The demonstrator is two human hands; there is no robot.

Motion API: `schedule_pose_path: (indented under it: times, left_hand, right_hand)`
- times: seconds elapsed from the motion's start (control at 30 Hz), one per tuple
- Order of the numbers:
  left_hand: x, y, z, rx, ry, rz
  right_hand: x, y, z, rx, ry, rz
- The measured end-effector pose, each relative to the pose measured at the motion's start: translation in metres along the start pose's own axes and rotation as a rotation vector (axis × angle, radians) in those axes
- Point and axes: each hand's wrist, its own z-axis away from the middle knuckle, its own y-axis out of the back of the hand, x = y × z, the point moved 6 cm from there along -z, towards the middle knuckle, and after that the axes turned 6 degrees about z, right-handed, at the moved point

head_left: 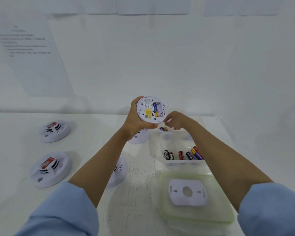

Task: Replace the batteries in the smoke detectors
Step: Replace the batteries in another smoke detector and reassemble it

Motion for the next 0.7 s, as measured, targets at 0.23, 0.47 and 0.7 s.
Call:
schedule_pose_path:
  times: [0.23, 0.47, 0.7]
  left_hand:
    - [-0.006, 0.001, -0.004, -0.009, -0.007, -0.033]
    - [-0.005, 0.0, -0.002, -0.018, -0.015, -0.015]
    - [0.004, -0.004, 0.009, -0.025, -0.048, 0.021]
  right_hand:
    - [0.006, -0.012, -0.008, -0.03, 0.024, 0.132]
    - [0.017, 0.004, 0.005, 0.037, -0.049, -0.385]
    - [-0.012, 0.082, 0.048, 0.597, 0.287, -0.66]
